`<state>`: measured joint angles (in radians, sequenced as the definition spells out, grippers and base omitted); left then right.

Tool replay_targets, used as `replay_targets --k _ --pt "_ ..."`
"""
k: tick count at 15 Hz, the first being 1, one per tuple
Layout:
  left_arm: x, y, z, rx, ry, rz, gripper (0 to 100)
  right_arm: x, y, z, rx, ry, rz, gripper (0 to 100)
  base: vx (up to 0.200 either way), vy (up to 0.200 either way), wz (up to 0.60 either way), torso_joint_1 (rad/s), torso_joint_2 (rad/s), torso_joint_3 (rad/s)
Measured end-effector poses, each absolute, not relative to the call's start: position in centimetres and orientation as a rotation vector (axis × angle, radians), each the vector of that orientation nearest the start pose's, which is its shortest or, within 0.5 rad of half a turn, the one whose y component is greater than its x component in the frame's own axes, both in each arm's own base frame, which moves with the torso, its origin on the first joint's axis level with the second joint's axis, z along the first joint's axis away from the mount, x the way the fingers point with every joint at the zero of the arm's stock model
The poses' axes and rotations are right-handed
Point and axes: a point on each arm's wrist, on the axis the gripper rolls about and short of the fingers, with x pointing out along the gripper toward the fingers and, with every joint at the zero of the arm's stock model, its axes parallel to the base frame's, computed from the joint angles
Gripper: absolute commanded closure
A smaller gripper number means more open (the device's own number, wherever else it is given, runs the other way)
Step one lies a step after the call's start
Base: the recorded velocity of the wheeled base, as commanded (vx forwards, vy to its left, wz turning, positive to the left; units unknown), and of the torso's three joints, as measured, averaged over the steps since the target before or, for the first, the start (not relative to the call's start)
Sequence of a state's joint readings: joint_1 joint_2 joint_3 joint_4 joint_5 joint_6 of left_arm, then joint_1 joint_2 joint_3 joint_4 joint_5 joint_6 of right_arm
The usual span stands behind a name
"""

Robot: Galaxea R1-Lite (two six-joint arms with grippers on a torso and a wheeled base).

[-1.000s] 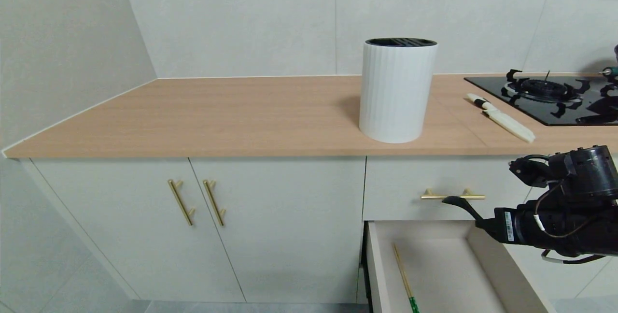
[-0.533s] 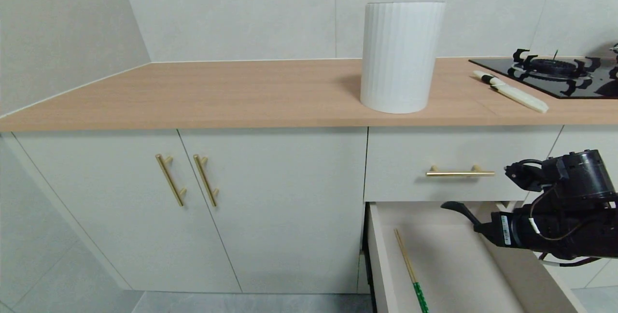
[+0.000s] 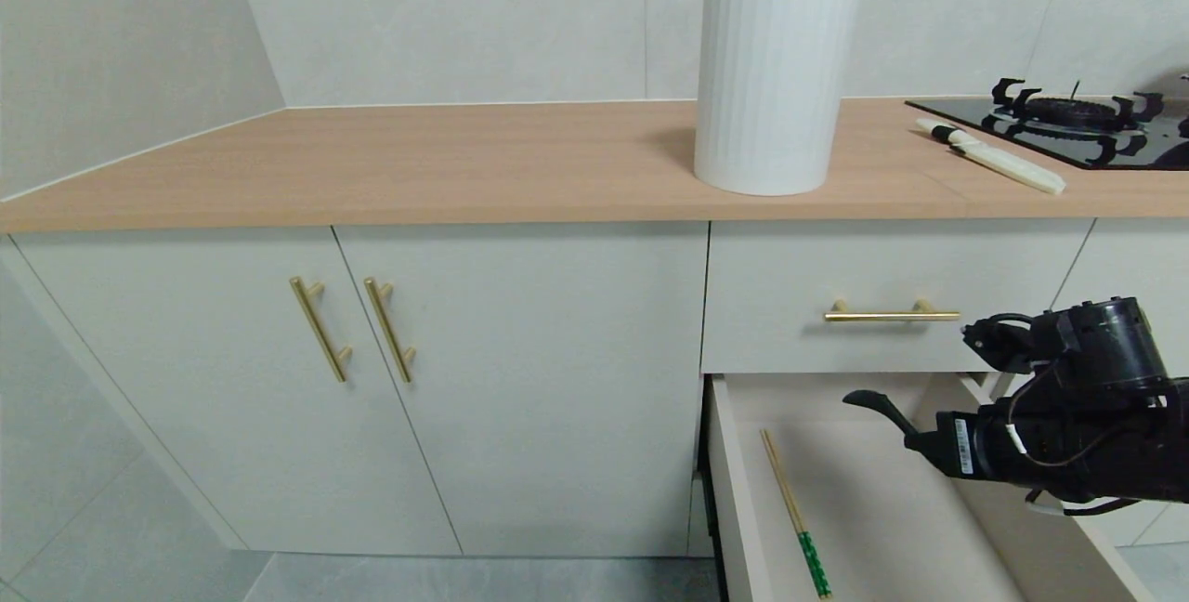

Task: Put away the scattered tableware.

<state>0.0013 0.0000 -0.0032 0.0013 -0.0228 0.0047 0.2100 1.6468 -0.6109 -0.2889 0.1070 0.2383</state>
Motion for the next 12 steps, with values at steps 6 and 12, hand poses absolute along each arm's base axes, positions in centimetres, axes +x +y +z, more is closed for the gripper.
replay_targets --k 6,12 --pt "-2.3 -0.1 7.6 0.005 -0.002 -0.022 0 26.7 5.8 8.2 0.141 0.794 0.158 100 0.0 0.0 0.0 0.0 0.0 0.0" --pt "-2.3 -0.1 7.6 0.005 -0.001 -0.022 0 29.4 6.2 1.5 0.101 0.77 0.102 100 0.0 0.0 0.0 0.0 0.0 0.0"
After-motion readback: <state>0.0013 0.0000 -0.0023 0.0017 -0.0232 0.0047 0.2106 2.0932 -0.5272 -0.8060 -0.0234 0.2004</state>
